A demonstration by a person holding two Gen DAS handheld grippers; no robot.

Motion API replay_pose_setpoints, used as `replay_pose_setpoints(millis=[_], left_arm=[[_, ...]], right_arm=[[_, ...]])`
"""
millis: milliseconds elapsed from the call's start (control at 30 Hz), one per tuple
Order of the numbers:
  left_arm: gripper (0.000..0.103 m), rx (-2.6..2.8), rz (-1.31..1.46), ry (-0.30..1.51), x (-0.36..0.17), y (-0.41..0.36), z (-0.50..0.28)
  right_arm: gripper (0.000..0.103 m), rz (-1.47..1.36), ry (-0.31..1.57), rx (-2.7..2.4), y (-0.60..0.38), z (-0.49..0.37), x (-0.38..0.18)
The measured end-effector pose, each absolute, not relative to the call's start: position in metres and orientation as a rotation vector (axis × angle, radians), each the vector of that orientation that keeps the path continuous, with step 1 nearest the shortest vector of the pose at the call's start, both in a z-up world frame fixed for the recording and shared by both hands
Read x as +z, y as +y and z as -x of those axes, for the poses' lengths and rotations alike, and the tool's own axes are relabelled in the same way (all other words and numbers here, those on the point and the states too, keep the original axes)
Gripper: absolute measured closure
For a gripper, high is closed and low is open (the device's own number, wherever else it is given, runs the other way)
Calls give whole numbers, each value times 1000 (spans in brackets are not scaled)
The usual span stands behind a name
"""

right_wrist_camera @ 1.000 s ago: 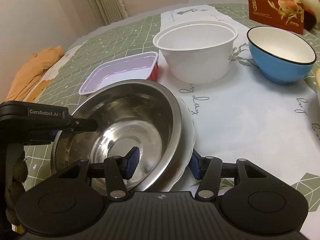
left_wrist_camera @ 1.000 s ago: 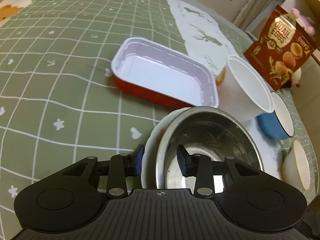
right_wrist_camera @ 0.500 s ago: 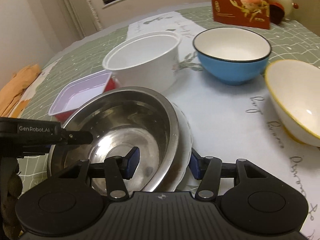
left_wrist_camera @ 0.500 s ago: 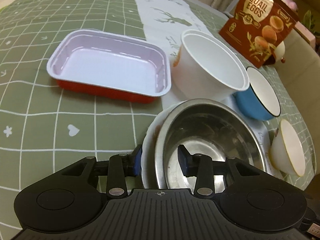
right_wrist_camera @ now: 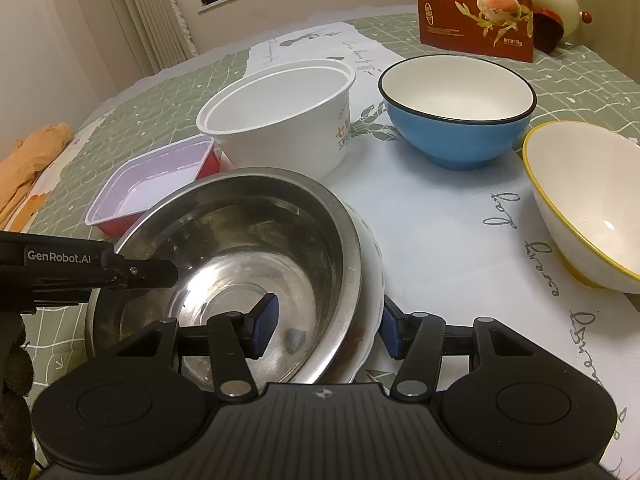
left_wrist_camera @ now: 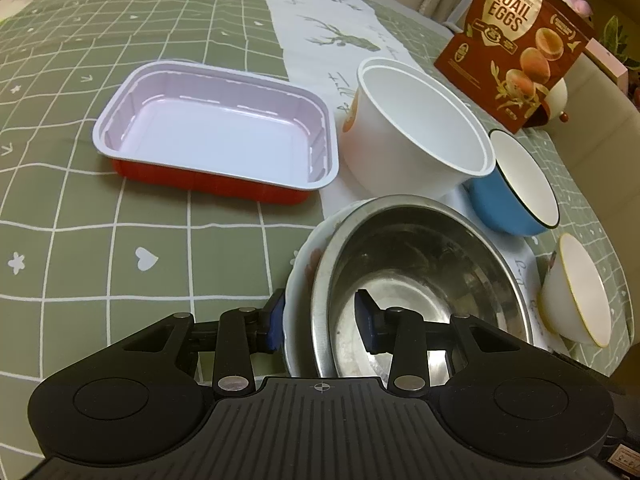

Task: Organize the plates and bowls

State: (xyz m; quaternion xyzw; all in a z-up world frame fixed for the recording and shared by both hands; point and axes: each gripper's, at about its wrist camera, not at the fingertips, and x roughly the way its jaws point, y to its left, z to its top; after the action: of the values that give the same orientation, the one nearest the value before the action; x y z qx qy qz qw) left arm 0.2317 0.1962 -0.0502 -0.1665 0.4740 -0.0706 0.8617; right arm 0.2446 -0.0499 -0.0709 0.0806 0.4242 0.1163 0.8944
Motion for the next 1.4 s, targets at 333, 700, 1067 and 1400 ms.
replay_pose_setpoints(millis=[333, 700, 1067, 1400], left_arm=[[64, -135, 341, 990, -50, 197, -231], [65, -140, 344, 982, -49, 198, -232], [66, -84, 413, 765, 5, 218, -203], [66, -461, 540, 465, 41, 118, -207]], right_arm=[[45, -141, 880, 241, -45, -239, -70], [44, -130, 880, 251, -43, -238, -70], [44, -177, 764, 229, -85, -230, -44], [38, -146, 536, 96, -201, -235, 16]])
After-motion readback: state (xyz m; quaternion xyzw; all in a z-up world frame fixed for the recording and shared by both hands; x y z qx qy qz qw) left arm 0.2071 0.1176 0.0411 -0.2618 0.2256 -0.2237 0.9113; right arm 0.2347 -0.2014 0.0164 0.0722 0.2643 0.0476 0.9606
